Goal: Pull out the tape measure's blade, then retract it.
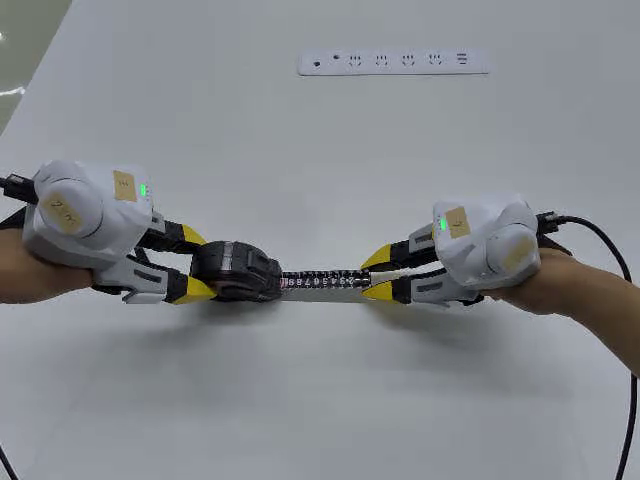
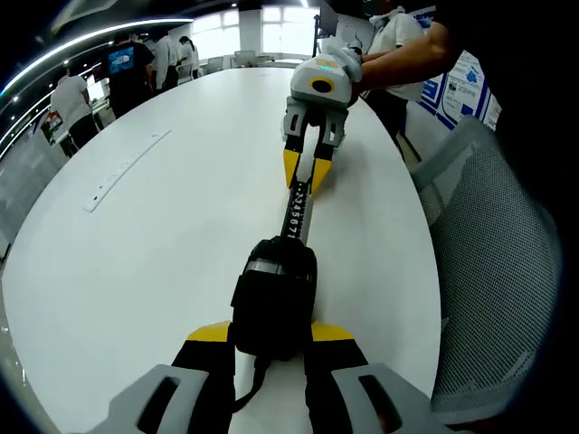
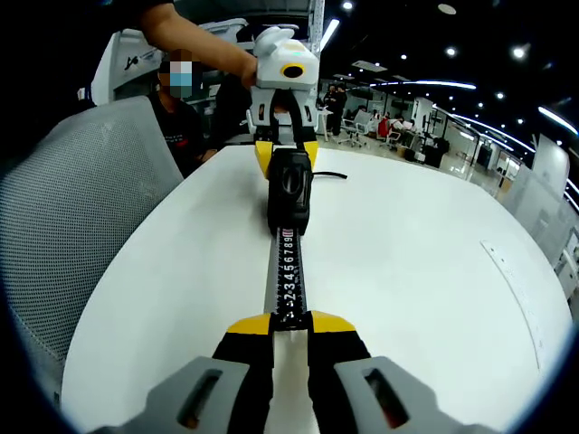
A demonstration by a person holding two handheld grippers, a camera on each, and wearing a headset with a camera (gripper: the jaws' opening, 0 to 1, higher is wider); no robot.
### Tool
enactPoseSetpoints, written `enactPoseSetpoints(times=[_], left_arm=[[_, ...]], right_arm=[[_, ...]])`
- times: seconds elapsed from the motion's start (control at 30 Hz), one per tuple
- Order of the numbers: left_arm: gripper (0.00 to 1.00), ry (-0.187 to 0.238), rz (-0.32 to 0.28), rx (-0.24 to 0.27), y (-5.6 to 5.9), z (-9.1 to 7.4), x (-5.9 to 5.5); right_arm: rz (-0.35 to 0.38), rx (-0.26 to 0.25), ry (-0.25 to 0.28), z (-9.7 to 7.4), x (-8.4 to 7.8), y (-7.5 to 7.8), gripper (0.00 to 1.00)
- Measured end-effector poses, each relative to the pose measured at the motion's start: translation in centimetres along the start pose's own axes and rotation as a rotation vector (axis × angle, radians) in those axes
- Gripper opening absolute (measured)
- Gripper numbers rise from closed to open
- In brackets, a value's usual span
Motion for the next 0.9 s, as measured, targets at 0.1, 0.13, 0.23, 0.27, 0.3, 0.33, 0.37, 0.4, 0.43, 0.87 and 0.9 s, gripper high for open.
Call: enactPoseSetpoints(times=[0.1, 0.13, 0.23, 0.27, 0.3, 0.33, 0.37, 0.4, 0.43, 0.87, 0.9], left_arm=[[0.26, -0.002, 0.001, 0.000, 0.0, 0.0, 0.0], [0.26, -0.002, 0.001, 0.000, 0.0, 0.0, 0.0], [0.26, -0.002, 0.000, 0.000, 0.0, 0.0, 0.0], [0.26, -0.002, 0.000, 0.001, 0.0, 0.0, 0.0], [0.26, -0.002, -0.001, 0.001, 0.0, 0.0, 0.0], [0.26, -0.002, -0.001, 0.001, 0.0, 0.0, 0.0], [0.26, -0.002, 0.000, 0.002, 0.1, 0.0, 0.0], [0.26, -0.003, 0.000, 0.002, 0.1, 0.0, 0.0], [0.26, -0.003, 0.000, 0.002, 0.1, 0.0, 0.0], [0.26, -0.002, -0.001, 0.004, 0.1, 0.0, 0.1], [0.26, -0.002, -0.002, 0.004, 0.1, 0.0, 0.0]], right_arm=[[0.001, -0.001, -0.004, -0.2, -0.2, 0.0, 0.11], [0.000, -0.001, -0.005, -0.3, -0.3, 0.0, 0.11], [0.000, -0.003, -0.006, -0.6, -0.5, 0.0, 0.11], [0.000, -0.003, -0.007, -0.6, -0.6, 0.0, 0.11], [0.000, -0.004, -0.009, -0.7, -0.7, 0.0, 0.11], [0.000, -0.004, -0.010, -0.8, -0.7, 0.0, 0.11], [0.001, -0.004, -0.011, -0.9, -0.9, 0.0, 0.11], [0.002, -0.005, -0.011, -1.0, -1.0, 0.0, 0.11], [0.003, -0.005, -0.013, -1.1, -1.1, 0.0, 0.11], [0.002, -0.013, -0.028, -2.3, -2.0, 0.0, 0.11], [0.003, -0.013, -0.028, -2.4, -2.0, -0.1, 0.11]])
Point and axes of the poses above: the centre of the closed fingertips' face, and the gripper's own axes: z roughly forward along the fingers, y roughly to its right, x roughly out of its top, the point moved 3 cm from there along -z, roughly backward along the fingers, and after that the axes turned 5 degrees about -y, right-handed, at the moved point
